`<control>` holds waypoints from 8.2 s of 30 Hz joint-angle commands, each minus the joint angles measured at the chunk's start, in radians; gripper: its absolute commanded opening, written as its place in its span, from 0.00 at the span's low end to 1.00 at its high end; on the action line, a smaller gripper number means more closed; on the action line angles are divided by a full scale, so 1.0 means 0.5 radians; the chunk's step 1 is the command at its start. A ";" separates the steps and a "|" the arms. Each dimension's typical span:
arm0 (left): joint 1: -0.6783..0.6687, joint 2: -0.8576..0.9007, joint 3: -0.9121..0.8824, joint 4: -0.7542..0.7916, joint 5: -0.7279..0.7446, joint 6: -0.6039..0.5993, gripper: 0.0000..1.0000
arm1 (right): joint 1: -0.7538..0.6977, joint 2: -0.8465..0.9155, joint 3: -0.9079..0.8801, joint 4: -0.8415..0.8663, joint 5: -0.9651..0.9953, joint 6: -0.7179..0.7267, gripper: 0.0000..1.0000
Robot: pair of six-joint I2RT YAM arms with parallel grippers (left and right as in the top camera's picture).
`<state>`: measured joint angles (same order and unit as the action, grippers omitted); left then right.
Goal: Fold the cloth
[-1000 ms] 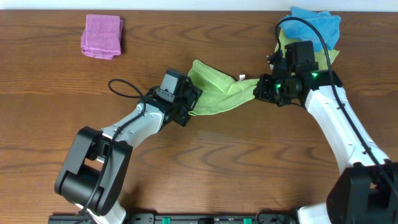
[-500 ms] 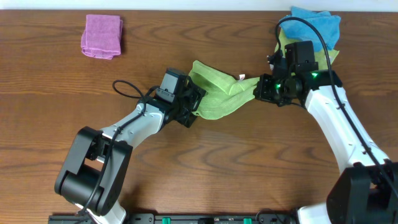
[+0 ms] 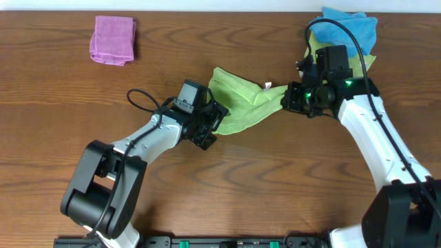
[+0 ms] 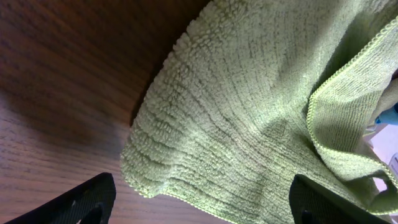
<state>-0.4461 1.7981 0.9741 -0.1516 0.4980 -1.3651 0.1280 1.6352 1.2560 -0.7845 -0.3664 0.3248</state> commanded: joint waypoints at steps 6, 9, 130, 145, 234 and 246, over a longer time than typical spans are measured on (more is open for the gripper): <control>-0.079 0.017 -0.011 0.137 -0.134 -0.114 0.90 | 0.009 -0.028 0.037 0.007 -0.015 -0.037 0.02; -0.104 0.017 -0.011 0.157 -0.233 -0.114 0.89 | 0.008 -0.028 0.037 0.006 -0.015 -0.037 0.02; -0.038 0.221 0.004 0.304 -0.529 1.602 0.06 | -0.285 -0.739 0.085 -0.617 0.562 -0.154 0.02; 0.451 0.190 0.005 -0.018 -0.776 1.822 0.06 | -0.285 -0.738 0.085 -0.613 0.577 -0.189 0.01; 1.645 -1.179 -0.126 -1.050 -0.096 2.148 0.06 | 1.321 0.566 -0.031 0.414 1.685 -1.295 0.49; 1.645 -1.175 -0.126 -1.055 -0.095 2.164 0.06 | 1.314 0.565 -0.031 0.491 1.810 -1.295 0.01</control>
<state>0.3725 1.2201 0.9150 -0.6762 0.4423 -0.3054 0.7929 1.9209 1.2449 -0.5499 0.5167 -0.3244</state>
